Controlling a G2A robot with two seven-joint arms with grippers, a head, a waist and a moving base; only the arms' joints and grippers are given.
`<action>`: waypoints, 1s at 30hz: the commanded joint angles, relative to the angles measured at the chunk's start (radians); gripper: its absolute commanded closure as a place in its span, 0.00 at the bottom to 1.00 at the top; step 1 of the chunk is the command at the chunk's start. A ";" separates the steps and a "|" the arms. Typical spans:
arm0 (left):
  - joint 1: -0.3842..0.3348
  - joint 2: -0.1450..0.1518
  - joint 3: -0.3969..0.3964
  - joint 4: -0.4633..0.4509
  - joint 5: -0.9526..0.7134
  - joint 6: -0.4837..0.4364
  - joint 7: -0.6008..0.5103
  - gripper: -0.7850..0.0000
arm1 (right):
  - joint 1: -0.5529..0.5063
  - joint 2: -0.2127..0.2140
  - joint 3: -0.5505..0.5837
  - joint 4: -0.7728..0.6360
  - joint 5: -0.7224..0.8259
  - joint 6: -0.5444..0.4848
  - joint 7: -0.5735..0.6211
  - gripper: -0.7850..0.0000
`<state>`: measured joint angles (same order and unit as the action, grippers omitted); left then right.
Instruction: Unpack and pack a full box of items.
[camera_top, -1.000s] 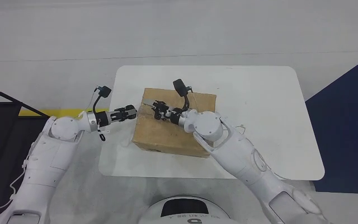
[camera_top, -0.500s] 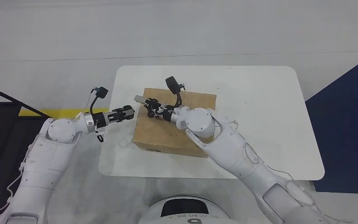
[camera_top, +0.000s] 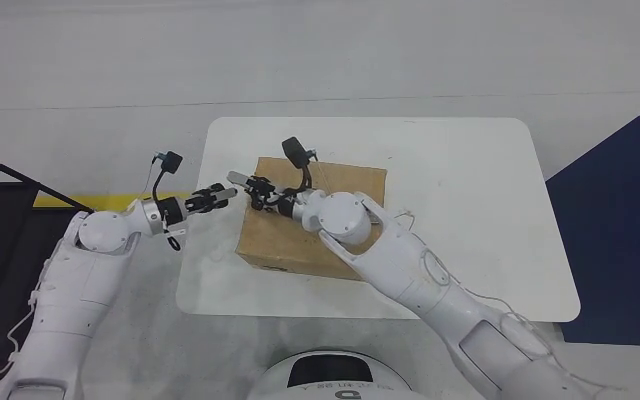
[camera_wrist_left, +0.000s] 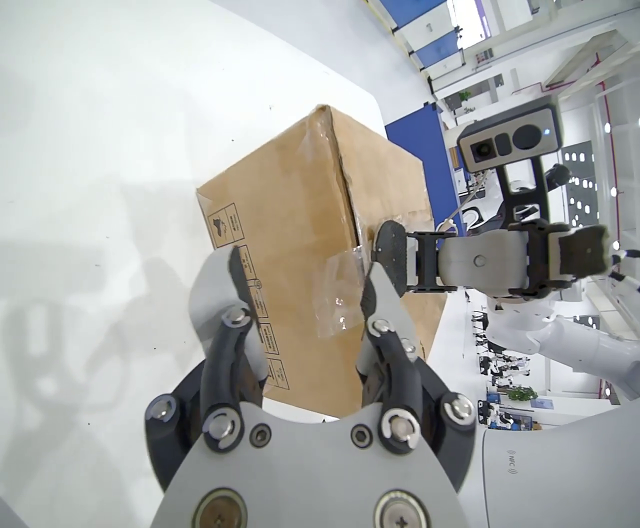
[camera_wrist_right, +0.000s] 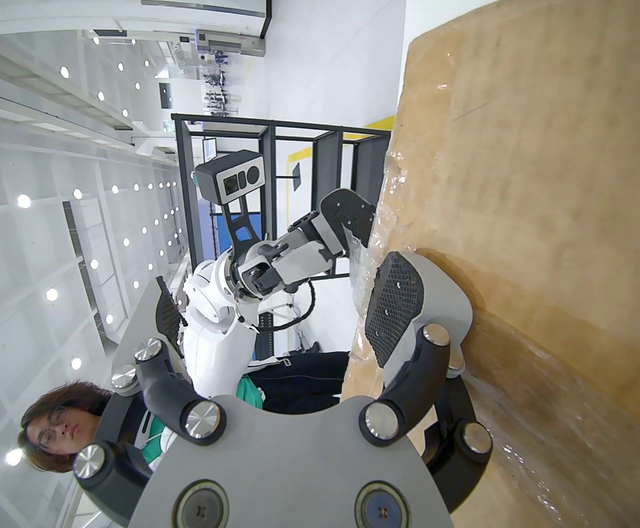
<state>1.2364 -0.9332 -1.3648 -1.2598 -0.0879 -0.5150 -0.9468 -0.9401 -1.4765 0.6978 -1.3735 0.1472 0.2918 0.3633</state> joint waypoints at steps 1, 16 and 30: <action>0.002 0.002 -0.011 0.011 -0.009 -0.004 0.002 0.00 | 0.005 -0.005 -0.004 0.006 0.002 -0.001 -0.002 0.00; 0.024 0.022 -0.100 0.095 -0.096 -0.053 -0.023 0.00 | -0.026 -0.020 0.022 -0.101 0.044 -0.144 0.079 0.00; 0.039 0.044 -0.181 0.104 -0.051 -0.057 -0.009 0.00 | -0.589 0.119 0.416 -0.641 -0.277 -0.419 0.013 0.00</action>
<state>1.2757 -0.8887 -1.5462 -1.1556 -0.1382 -0.5724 -0.9552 -1.4838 -1.3617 1.0886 -1.9990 -0.1246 -0.1045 0.3901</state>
